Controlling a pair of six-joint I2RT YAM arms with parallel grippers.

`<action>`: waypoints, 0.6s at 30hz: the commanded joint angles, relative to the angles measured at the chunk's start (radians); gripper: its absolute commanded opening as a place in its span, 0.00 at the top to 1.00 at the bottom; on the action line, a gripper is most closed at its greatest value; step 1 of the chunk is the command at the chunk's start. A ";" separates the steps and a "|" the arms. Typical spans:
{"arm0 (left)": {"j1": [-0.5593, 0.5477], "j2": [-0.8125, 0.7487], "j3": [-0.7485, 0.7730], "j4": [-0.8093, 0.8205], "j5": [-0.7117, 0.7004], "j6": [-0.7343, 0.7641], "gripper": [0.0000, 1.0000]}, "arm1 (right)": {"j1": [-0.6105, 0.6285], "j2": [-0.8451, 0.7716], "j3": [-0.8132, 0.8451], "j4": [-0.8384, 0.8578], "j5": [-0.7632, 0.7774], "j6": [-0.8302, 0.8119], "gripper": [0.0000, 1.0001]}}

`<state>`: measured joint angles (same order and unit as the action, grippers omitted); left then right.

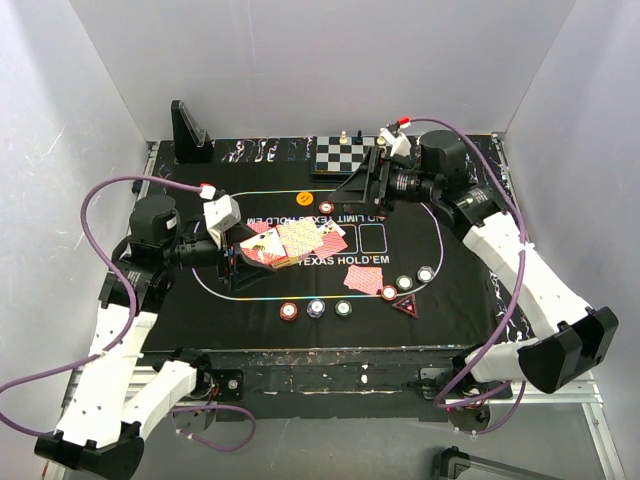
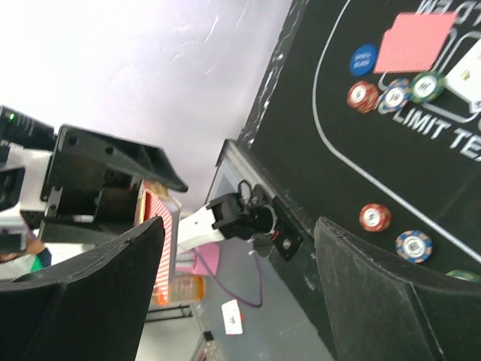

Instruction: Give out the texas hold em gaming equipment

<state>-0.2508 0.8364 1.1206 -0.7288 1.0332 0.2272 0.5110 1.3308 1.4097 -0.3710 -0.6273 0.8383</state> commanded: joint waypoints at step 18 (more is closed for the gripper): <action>0.004 0.052 0.018 0.051 0.028 0.023 1.00 | 0.248 0.074 -0.066 0.247 -0.094 0.168 0.10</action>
<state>-0.2508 0.8936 1.1206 -0.7158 1.0332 0.2428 0.7361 1.3895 1.3605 -0.2096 -0.6998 0.9661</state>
